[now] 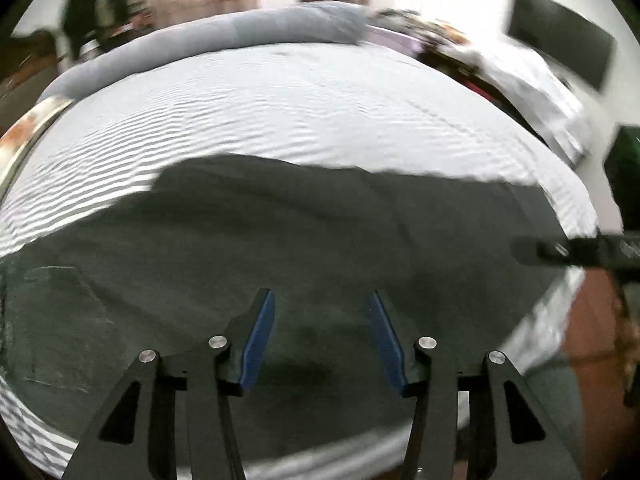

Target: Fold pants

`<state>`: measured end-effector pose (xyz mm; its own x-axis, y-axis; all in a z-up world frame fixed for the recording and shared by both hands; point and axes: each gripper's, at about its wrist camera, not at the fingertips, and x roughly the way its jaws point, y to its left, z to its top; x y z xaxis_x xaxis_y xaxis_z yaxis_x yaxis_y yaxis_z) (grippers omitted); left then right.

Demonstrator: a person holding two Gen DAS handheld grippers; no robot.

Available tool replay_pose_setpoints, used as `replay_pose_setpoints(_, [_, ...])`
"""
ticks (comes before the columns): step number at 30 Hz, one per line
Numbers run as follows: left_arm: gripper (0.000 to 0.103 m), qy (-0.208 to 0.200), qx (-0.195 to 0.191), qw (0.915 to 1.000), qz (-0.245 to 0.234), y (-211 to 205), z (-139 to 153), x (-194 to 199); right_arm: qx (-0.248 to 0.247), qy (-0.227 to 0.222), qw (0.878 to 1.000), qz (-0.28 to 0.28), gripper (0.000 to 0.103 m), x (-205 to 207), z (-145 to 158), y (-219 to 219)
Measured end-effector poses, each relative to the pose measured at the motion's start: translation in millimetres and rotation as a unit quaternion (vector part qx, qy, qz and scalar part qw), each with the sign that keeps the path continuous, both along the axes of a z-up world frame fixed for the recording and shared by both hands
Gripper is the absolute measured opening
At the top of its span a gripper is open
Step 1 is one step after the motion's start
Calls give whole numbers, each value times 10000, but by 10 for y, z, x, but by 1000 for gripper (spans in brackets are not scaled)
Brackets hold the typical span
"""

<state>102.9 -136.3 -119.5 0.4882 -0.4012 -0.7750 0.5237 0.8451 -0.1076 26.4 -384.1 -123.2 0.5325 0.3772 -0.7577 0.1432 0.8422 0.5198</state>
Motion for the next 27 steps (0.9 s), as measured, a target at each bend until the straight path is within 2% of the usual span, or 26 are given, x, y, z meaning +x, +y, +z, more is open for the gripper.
replay_pose_setpoints(4, [51,-59,224,9986,483,237,-92,362,344,-46,9976,602,46,588,208,205])
replay_pose_setpoints(8, [51,246,313,9962,779,499,-309,505,712,95,9901,1208,46,1302,293,474])
replay_pose_setpoints(12, [51,200,326,9969,684,658,-391,388,931,471,9809,1642,46,2082,190,816])
replay_pose_setpoints(16, [51,388,40,9964,753,802,-466,372,975,941,9713,1954,46,2701,-21,1134])
replay_pose_setpoints(18, [51,477,-140,9957,788,863,-476,377,1161,1192,9639,2080,46,2833,-153,1230])
replay_pose_setpoints(20, [51,499,-185,9956,772,894,-487,385,1374,1499,9494,2392,46,2872,-289,1348])
replay_pose_setpoints(23, [51,461,-187,9959,750,899,-493,371,1091,1601,9384,2862,46,2782,-347,1565])
replay_pose_setpoints(27, [51,427,-277,9958,759,945,-507,352,814,1539,9153,3633,46,2462,-333,1696])
